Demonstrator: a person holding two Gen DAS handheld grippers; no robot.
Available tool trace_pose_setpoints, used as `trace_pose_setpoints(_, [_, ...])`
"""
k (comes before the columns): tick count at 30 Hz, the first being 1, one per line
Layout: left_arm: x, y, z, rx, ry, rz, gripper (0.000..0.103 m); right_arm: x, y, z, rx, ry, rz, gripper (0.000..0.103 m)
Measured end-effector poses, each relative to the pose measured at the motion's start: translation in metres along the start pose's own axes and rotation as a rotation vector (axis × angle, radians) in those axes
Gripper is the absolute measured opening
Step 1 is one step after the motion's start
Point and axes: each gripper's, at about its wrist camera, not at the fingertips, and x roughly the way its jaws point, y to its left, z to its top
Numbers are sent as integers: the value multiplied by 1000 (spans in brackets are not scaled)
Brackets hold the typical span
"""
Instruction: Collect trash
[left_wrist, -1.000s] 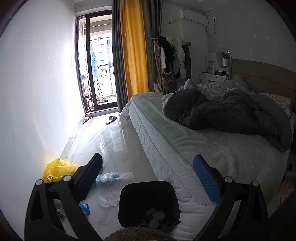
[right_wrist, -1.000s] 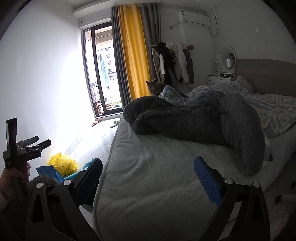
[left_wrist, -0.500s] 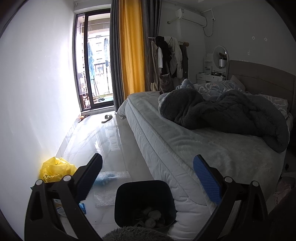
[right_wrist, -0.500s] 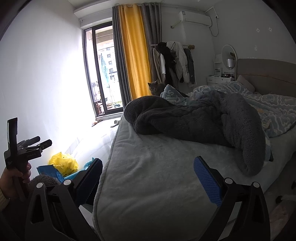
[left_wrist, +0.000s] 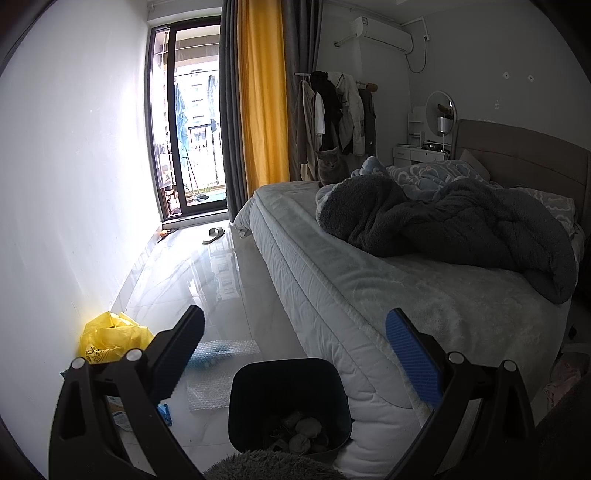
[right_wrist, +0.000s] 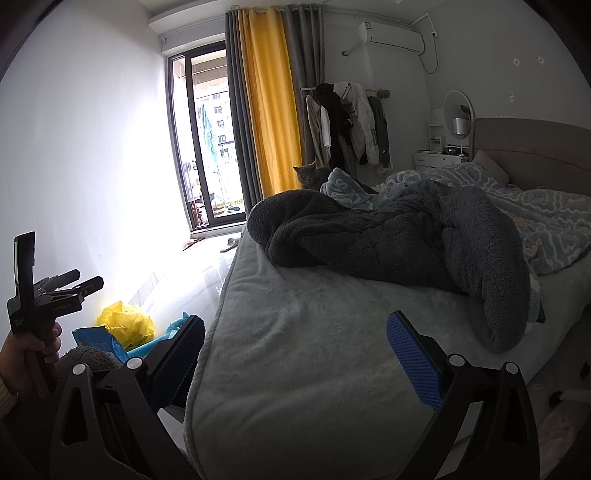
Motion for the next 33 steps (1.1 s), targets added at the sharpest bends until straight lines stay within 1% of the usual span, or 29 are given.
trace_pose_setpoints(33, [3,2,-6,6,8,3,100,0,0,1,0,2,1,100])
